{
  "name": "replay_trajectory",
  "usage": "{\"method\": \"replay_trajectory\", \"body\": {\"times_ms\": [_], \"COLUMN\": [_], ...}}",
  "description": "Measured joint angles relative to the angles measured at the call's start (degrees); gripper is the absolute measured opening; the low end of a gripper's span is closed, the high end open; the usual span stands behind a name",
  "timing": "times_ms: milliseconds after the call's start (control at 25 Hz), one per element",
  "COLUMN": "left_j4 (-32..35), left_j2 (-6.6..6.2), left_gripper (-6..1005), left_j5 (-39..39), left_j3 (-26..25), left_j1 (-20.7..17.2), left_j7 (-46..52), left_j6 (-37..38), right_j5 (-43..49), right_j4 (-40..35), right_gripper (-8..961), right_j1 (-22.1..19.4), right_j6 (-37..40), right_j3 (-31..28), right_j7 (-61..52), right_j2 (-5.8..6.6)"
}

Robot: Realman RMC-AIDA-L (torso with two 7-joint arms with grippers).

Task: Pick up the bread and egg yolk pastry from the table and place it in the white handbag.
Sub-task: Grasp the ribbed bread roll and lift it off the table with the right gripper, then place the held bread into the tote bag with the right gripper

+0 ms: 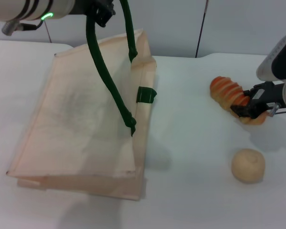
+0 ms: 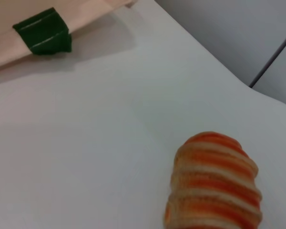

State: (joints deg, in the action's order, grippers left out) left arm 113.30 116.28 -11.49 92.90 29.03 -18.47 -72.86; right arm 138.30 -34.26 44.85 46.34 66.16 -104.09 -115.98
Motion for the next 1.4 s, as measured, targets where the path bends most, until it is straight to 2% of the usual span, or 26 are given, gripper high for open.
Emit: {"method": "replay_trajectory", "body": {"times_ms": [240, 680, 960, 1120, 1400], "left_j4": [-0.54, -0.55, 0.23, 1.78, 2.54], "left_j2": [0.0, 0.0, 0.0, 0.0, 0.0], "left_gripper": [123, 123, 123, 123, 123], "left_j5": [0.06, 0.42, 0.4, 0.26, 0.0], "left_j3": [0.07, 0.09, 0.09, 0.08, 0.08], "left_j1": [0.06, -0.07, -0.28, -0.39, -0.08], "left_j7": [0.02, 0.06, 0.35, 0.36, 0.36], "left_j6": [0.03, 0.09, 0.38, 0.52, 0.56], "right_j5": [0.23, -0.1, -4.3, -5.13, -5.92], "right_j4": [-0.54, -6.14, -18.65, -24.13, -26.75], "right_gripper": [531, 431, 385, 368, 333], "right_j1": [-0.14, -2.21, -8.01, -10.64, -11.8], "right_j6": [-0.09, 1.37, 9.42, 11.36, 11.51], "right_j3": [0.46, -0.08, 0.95, 4.47, 11.13], "right_j7": [-0.2, -1.1, -2.38, -5.0, -8.08], "right_j2": [-0.22, -0.53, -0.79, -0.82, -0.82]}}
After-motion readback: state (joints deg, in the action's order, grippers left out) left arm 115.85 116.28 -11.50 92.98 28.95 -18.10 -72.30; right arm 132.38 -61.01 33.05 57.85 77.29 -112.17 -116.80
